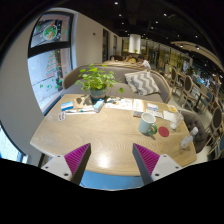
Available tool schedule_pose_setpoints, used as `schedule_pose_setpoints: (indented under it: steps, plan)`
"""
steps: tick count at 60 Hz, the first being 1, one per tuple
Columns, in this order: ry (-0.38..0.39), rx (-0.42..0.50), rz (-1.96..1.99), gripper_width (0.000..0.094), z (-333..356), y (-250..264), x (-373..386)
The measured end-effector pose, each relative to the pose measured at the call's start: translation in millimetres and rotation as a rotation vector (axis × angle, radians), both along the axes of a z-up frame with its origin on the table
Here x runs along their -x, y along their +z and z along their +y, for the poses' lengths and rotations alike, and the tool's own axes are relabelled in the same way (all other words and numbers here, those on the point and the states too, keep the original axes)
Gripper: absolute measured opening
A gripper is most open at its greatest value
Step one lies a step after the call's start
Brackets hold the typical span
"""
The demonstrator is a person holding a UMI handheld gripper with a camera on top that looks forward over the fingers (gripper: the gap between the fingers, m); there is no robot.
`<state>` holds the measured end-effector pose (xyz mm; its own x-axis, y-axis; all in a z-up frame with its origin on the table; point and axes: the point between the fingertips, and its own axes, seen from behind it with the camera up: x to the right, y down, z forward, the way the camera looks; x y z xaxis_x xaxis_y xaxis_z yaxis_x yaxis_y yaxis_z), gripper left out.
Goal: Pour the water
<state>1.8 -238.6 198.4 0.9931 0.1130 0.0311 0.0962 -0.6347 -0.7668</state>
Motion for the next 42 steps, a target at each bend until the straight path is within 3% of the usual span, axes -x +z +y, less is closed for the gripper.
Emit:
schedule_pose_setpoints:
  steps: [26, 42]
  plan:
    - [-0.207, 0.018, 0.011, 0.0852, -8.9, -84.2, -308.5]
    - [-0.252, -0.056, -0.007, 0.0857, 56.8, -135.5, -444.9]
